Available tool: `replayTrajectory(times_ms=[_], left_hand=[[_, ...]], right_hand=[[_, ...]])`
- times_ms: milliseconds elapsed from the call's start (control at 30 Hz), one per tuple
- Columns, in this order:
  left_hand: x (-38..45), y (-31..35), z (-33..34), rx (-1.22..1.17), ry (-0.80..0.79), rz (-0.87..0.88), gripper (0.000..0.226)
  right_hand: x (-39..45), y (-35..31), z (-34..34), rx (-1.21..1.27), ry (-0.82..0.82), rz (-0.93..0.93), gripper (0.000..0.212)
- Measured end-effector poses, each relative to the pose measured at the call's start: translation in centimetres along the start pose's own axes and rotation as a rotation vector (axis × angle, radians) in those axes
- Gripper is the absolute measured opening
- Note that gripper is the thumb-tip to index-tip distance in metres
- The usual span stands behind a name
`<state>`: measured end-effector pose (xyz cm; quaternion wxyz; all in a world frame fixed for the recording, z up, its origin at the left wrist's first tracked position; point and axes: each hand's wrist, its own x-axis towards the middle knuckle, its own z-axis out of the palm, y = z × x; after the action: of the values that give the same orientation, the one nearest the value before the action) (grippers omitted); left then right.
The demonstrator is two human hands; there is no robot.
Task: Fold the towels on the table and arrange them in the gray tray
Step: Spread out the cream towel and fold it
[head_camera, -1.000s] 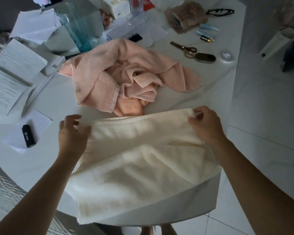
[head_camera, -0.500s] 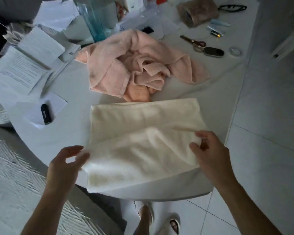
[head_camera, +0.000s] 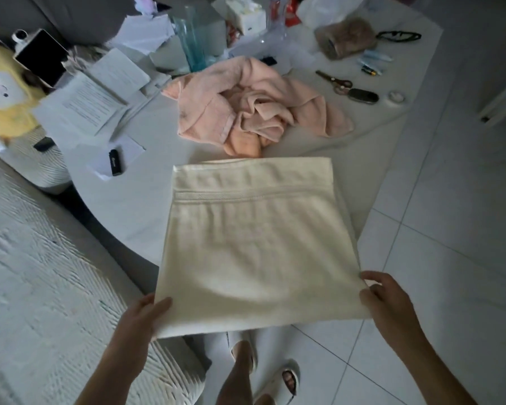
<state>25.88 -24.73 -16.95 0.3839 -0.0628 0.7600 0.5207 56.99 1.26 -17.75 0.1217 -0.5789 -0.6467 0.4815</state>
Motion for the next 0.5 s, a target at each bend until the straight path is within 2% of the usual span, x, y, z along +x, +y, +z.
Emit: replayTrajectory(times_ms=[33,100,167,300,400,500], left_hand=[[-0.2,-0.8,0.0,0.016,0.002,-0.027,0.025],[-0.7,-2.0,-0.3,0.095,0.027,0.030,0.021],[-0.8,-2.7,-0.8,0.138,0.035,0.062,0.018],[-0.1,-3.2,-0.8,0.166,0.030,-0.009,0.017],[1.0,-3.9,-0.6,0.187,0.045,-0.029,0.017],[1.4,-4.3,-0.3,0.183,0.050,-0.047,0.013]], right_hand=[[-0.1,0.8,0.0,-0.021,-0.029,0.017,0.033],[-0.3,2.0,0.1,-0.028,-0.026,0.028,0.032],[-0.2,2.9,0.2,-0.007,0.014,0.029,0.022],[0.5,4.3,1.1,-0.018,0.024,0.122,0.006],[1.4,4.9,1.6,0.203,-0.073,0.316,0.010],[1.1,5.1,1.6,0.266,-0.067,0.333,0.013]])
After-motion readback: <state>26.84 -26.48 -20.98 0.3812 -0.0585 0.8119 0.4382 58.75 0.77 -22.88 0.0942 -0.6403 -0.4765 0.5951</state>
